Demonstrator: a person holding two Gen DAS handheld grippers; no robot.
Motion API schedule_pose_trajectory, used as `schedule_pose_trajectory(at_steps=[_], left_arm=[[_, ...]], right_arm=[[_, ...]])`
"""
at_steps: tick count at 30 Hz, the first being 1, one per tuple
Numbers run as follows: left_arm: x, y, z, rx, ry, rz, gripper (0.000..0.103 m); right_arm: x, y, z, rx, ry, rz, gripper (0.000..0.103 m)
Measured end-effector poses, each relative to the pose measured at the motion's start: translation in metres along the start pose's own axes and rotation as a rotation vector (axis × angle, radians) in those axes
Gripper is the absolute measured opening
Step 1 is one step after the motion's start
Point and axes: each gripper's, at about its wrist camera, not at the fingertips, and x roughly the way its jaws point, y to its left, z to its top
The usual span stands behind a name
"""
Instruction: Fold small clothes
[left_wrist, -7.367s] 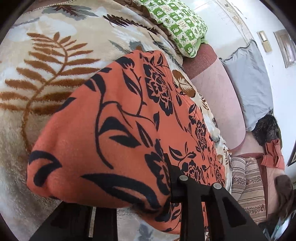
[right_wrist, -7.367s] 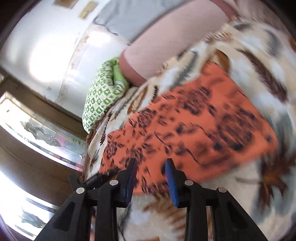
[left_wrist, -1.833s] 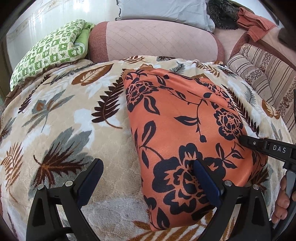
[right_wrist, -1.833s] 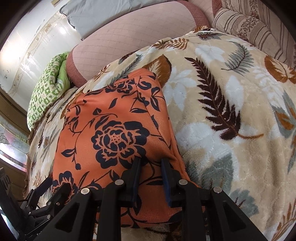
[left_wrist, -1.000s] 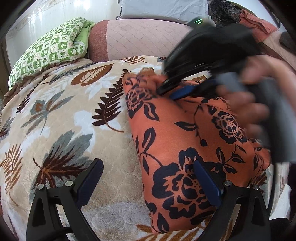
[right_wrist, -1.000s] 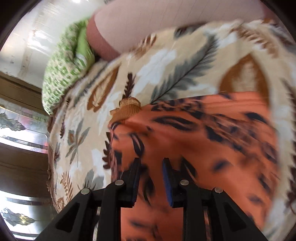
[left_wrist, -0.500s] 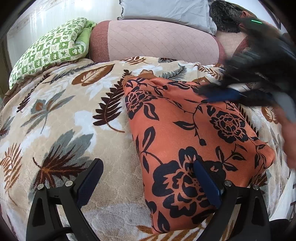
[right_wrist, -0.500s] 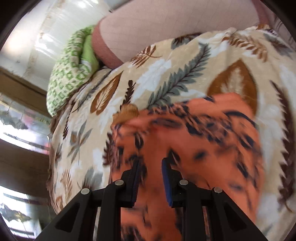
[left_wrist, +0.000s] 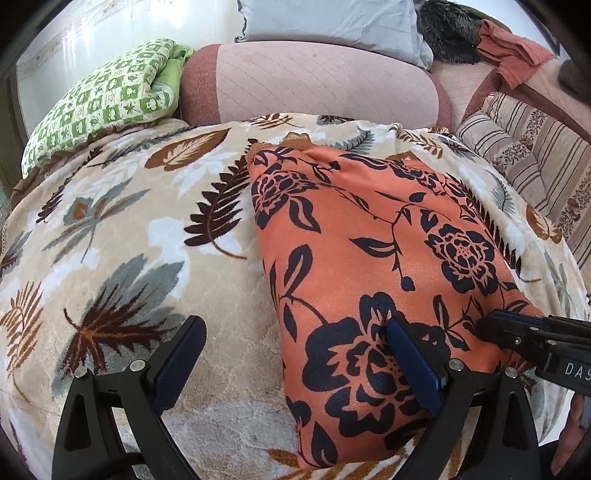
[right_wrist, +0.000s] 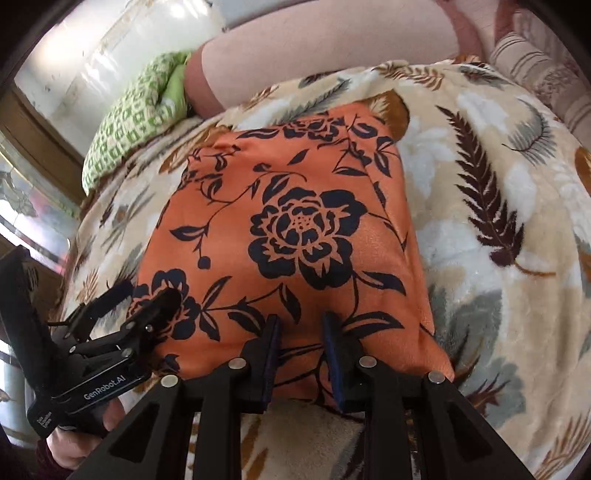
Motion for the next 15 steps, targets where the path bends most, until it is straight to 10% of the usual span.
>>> schedule_pose_trajectory(at_steps=[15], left_arm=[[-0.018, -0.004, 0.009, 0.023, -0.057, 0.062, 0.098]], right_arm=[[-0.021, 0.007, -0.004, 0.024, -0.148, 0.053, 0.028]])
